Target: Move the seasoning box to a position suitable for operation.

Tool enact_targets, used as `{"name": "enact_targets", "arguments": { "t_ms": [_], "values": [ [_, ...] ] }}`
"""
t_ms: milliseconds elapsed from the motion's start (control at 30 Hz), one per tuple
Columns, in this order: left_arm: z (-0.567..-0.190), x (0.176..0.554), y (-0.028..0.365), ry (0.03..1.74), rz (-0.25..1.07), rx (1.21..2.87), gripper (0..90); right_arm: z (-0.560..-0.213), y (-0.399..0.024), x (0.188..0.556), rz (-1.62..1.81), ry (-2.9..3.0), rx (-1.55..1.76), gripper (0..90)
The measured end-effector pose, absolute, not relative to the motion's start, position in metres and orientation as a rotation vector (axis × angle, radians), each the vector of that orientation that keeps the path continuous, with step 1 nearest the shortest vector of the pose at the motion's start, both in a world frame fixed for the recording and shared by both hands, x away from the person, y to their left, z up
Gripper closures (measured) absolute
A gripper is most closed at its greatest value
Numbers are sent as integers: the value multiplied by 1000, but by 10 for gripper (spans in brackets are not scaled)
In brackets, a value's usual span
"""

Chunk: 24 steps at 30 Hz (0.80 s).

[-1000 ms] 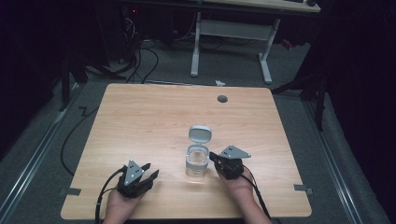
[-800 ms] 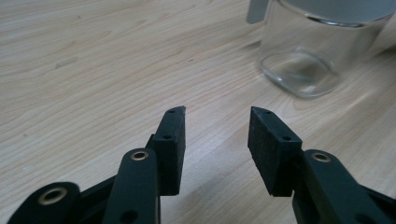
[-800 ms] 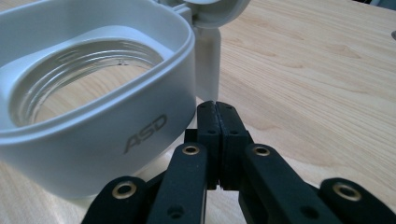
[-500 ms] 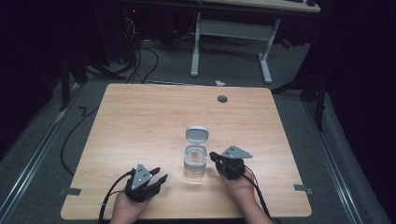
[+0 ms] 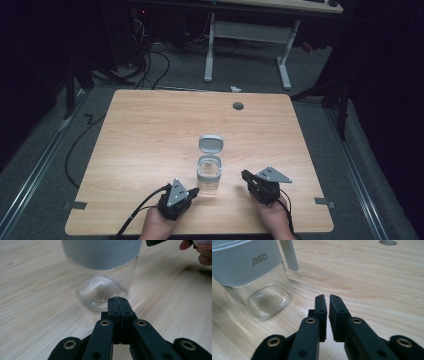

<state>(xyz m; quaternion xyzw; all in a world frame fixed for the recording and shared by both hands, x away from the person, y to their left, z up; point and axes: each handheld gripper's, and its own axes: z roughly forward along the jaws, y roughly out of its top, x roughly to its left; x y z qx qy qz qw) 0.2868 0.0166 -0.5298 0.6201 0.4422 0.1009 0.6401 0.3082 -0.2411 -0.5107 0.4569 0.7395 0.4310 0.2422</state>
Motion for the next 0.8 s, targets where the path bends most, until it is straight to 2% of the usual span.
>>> {"name": "enact_targets", "arguments": {
  "t_ms": [200, 700, 800],
  "values": [
    [-532, 293, 8, 1019, 234, 1422, 900, -510, -248, 307, 1214, 2010, 1255, 900],
    [-535, 304, -11, 1013, 194, 1436, 900, -499, -235, 343, 1241, 2036, 1233, 900],
    [-534, 305, -7, 1020, 169, 1396, 900, -495, -229, 350, 1250, 2034, 1224, 900]
  ]
}}
